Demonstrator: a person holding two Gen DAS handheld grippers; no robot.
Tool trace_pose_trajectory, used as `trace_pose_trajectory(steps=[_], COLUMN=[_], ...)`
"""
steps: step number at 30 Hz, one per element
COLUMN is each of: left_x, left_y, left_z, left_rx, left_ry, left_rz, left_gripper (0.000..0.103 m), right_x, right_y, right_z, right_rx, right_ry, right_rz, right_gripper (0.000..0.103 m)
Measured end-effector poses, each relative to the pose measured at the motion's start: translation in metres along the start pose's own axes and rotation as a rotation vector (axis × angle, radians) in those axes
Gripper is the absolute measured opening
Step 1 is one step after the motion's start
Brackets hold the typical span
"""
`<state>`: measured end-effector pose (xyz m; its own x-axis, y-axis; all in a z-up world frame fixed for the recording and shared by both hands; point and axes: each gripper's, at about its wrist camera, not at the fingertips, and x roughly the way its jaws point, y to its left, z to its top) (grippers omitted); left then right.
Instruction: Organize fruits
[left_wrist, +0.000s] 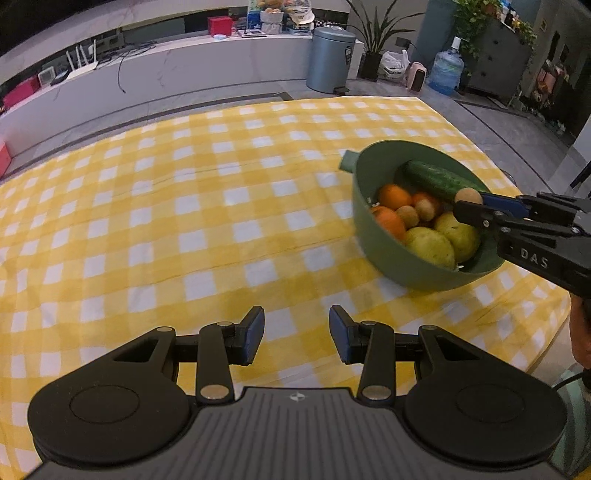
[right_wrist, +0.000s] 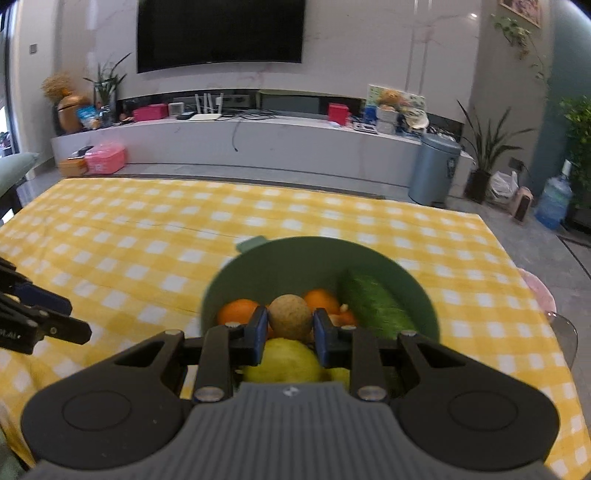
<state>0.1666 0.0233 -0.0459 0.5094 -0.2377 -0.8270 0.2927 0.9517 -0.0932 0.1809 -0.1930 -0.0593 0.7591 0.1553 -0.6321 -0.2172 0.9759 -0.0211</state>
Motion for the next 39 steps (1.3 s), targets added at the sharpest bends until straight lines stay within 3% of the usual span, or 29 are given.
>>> trace_pose_trajectory(steps=[12, 20, 22, 23, 28, 31, 35, 39], left_x=[0.011, 0.01, 0.006, 0.003, -0.017, -0.032, -0.046, -0.054], left_y=[-0.033, -0.031, -0.03, -0.03, -0.029, -0.033, -0.046, -0.064], left_z=[0.011, 0.009, 0.009, 0.009, 0.011, 0.011, 0.009, -0.001], left_rx=[0.045, -0.004, -0.028, -0.042, -0.114, -0.154, -0.143, -0.062], left_ry=[0.022, 0.009, -0.006, -0.021, -0.117, -0.202, -0.294, -0.31], left_rz=[0.036, 0.02, 0.016, 0.021, 0.05, 0.056, 0.154, 0.267], left_gripper=[0.048, 0.051, 0.052, 0.054, 0.057, 0.069, 0.083, 0.087], right_x=[0.045, 0.053, 0.05, 0.047, 0.018, -0.01, -0.048, -0.077], right_y=[-0.019, -0.017, -0.02, -0.021, -0.025, -0.024, -0.02, -0.013], right_z=[0.001, -0.001, 0.0, 0.001, 0.009, 0.012, 0.005, -0.009], right_rx=[0.037, 0.031, 0.043, 0.046, 0.044, 0.045, 0.042, 0.038], right_ry=[0.111, 0.144, 0.147, 0.141, 0.091, 0.06, 0.042, 0.054], right_rz=[0.025, 0.034, 0.033, 0.03, 0.027, 0.021, 0.026, 0.021], right_gripper=[0.023, 0.023, 0.026, 0.035, 0.046, 0.054, 0.063, 0.07])
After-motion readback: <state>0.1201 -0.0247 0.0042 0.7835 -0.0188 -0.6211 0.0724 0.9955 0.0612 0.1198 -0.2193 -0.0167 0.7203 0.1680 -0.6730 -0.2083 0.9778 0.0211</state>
